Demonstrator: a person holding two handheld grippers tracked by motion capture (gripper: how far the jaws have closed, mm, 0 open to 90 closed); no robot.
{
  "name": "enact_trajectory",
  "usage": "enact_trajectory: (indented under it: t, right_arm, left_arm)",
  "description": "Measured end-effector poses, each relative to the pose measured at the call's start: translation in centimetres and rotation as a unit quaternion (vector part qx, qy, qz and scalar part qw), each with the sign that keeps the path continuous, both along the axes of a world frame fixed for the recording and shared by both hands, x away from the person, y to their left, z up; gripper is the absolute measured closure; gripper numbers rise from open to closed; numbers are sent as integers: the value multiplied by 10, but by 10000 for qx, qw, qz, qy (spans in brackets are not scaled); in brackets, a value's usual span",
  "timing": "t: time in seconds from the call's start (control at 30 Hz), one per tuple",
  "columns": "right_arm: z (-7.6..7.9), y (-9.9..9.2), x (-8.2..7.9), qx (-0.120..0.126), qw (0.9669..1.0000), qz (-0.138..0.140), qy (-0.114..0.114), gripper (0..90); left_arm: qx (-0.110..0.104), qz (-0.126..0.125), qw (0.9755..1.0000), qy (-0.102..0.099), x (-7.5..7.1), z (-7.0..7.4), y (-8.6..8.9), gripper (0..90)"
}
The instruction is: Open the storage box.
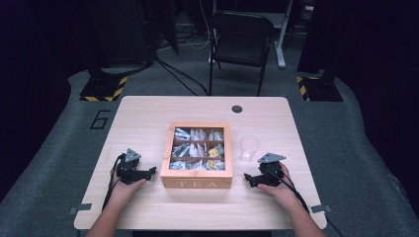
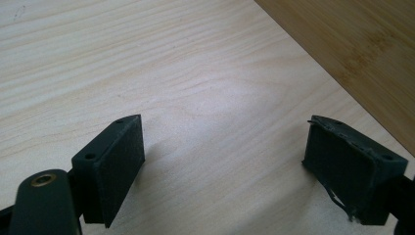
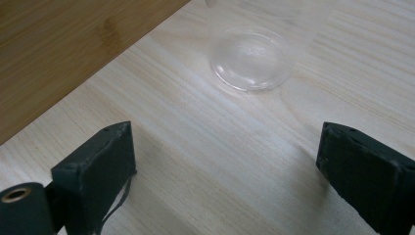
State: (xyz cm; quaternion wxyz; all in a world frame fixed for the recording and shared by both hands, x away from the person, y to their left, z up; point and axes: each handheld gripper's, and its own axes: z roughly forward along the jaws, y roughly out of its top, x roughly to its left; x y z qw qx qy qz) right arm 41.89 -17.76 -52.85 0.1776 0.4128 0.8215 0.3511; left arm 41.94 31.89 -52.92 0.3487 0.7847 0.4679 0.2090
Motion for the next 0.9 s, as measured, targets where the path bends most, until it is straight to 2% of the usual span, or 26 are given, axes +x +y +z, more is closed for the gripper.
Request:
enact_trajectory:
  t: [0.17, 0.3, 0.4, 0.53, 0.67, 0.8, 0.9]
  right_arm:
    - [0, 0, 0, 4, 10000, -25, -14, 73]
    - [1, 0, -2, 29, 10000, -4, -58, 131]
    - [3, 0, -1, 14, 10000, -43, -13, 180]
    - [6, 0, 0, 24, 10000, -61, 28, 291]
    - [8, 2, -3, -35, 10000, -49, 10, 317]
    - [17, 6, -9, -145, 9995, 77, -253, 334]
    - [24, 10, -14, -44, 9995, 112, -306, 348]
  left_arm:
    - [-1, 12, 10000, -19, -1, 0, 0, 157]
    - [-2, 22, 10000, -24, -1, 0, 0, 167]
    - [-42, 16, 10000, -39, -2, 1, 0, 208]
    - [-211, 47, 9998, -55, -2, 2, 1, 276]
    - [-304, -3, 9995, -80, -5, 6, 0, 310]
    - [-400, -34, 9990, -185, -10, 12, -2, 336]
    - [-416, -43, 9989, -216, -12, 15, -3, 345]
